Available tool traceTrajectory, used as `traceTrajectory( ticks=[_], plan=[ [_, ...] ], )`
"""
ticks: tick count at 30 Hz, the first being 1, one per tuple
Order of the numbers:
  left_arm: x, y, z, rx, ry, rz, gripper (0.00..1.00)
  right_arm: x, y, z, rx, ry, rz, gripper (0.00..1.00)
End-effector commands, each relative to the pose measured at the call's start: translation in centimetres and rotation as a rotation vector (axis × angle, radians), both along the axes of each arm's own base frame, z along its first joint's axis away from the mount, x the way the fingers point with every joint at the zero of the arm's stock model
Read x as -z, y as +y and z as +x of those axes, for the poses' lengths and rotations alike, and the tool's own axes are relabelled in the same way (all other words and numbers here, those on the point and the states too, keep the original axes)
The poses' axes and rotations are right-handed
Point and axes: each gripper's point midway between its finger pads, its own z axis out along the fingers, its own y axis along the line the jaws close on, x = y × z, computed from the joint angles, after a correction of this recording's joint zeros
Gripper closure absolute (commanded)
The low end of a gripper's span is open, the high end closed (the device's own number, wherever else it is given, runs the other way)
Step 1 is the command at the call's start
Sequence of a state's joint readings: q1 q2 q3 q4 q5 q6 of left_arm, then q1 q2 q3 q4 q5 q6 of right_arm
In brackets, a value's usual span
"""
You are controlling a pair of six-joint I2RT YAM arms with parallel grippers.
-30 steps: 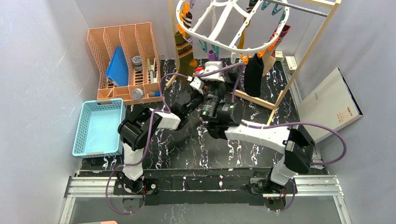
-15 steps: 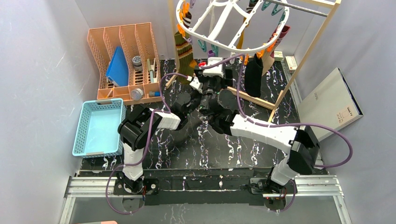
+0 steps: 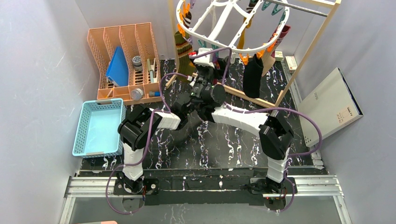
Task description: Remove the socks clipped to the hanger
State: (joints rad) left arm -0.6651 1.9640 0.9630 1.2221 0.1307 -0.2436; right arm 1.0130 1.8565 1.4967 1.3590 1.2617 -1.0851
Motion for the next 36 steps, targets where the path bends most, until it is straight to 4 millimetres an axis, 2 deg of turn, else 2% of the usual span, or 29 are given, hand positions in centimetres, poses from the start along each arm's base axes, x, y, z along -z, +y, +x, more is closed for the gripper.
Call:
traceTrajectory(
  ticks=[1, 10, 22, 29, 36],
  plan=[
    [-2.2, -0.6, 0.0, 0.016, -0.042, -0.019, 1.0, -3.3, -2.1, 0.1, 0.034, -0.077, 0.116, 0.19],
    [-2.0, -0.8, 0.1, 0.023, -0.038, -0.014, 1.0, -3.7, -1.3, 1.8, -0.012, -0.083, 0.114, 0.2],
    [-1.3, -0.9, 0.0, 0.03, -0.025, -0.007, 1.0, -1.6, 2.2, 3.2, -0.117, -0.025, 0.101, 0.2],
    [-1.1, -1.0, 0.0, 0.037, -0.02, -0.007, 1.0, -1.9, 1.4, 3.6, -0.048, -0.046, 0.092, 0.17],
    [-1.2, -1.1, 0.0, 0.042, -0.023, -0.008, 1.0, -2.5, 0.8, 5.1, 0.023, -0.058, 0.078, 0.17]
  ],
)
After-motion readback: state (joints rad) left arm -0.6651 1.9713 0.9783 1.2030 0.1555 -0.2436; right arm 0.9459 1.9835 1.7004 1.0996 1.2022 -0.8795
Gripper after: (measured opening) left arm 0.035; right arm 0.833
